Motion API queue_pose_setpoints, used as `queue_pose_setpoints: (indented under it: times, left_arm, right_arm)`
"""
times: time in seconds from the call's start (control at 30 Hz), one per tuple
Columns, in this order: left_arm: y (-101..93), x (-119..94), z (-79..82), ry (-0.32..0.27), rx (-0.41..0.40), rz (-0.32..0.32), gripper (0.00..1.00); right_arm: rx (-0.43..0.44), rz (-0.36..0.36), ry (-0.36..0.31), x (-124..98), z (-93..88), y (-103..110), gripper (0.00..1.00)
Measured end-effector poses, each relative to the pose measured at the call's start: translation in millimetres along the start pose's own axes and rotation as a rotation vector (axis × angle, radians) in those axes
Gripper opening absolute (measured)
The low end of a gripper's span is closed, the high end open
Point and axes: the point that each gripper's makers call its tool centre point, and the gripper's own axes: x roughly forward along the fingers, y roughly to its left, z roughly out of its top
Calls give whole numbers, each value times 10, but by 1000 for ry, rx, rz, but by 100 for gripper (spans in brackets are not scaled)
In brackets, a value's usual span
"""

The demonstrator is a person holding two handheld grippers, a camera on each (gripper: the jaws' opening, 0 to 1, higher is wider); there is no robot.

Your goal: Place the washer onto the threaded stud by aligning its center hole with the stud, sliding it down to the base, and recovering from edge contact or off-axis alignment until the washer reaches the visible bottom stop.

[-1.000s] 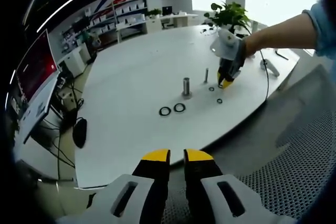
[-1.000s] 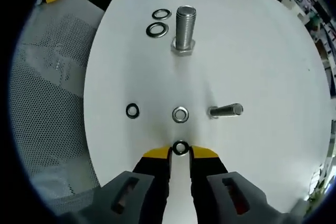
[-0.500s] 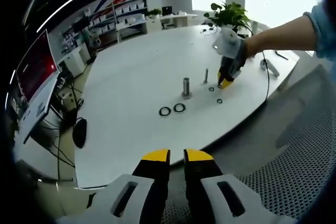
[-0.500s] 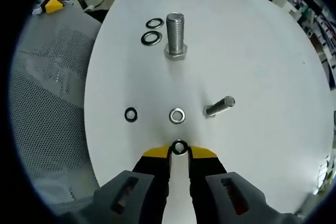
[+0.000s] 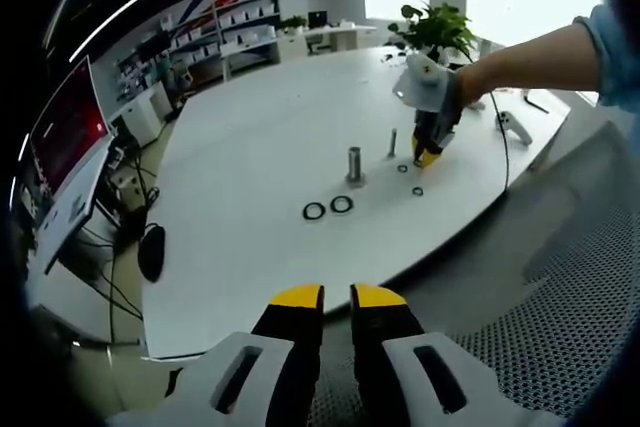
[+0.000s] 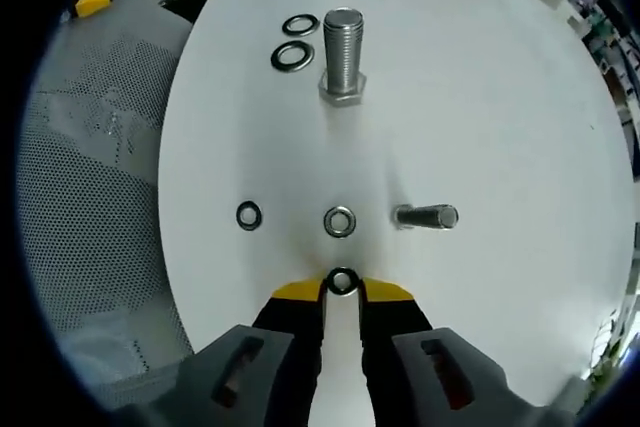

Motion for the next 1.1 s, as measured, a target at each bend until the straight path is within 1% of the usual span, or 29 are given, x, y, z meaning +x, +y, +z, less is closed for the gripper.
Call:
queue_pose_setpoints:
  times: [0.1,0.27,0.33,0.43,0.5,0.67,0.83,0.9,0.97,1.1]
  left_arm:
    - [-3,0,-2,1,1,-1,8]
    - [-2,1,-4,2,1,0,8]
    - [-3,1,-5,2,1,0,8]
    - [-2,1,-3,0,-1,1,8]
    - [-1,1,-1,-1,-2,1,8]
    - [-4,2,-1,0,1,-1,8]
    - [-4,2,3,-2,-1,0,8]
    - [-4,2,3,-2,-1,0,8]
    - [-4,2,3,-1,0,-1,8]
    - [-5,1,3,-1,1,-2,8]
  right_arm:
    - [-11,-3,-1,6,-4,-5,14]
    - [-59,-11,-13,10,-3,8,15]
    - [-29,-20,-2,11,9,4,15]
    - [-40,-24,5,0,16,19,15]
    - [-31,-22,6,-5,16,21,15]
    - [-11,-15,-18,-11,2,8,15]
    - [-10,-15,-43,-2,-4,-5,15]
    - [4,-17,-45,-2,3,-2,15]
    - [-15,-17,-43,-4,9,2,14]
    - [-11,-15,-51,0,9,-11,14]
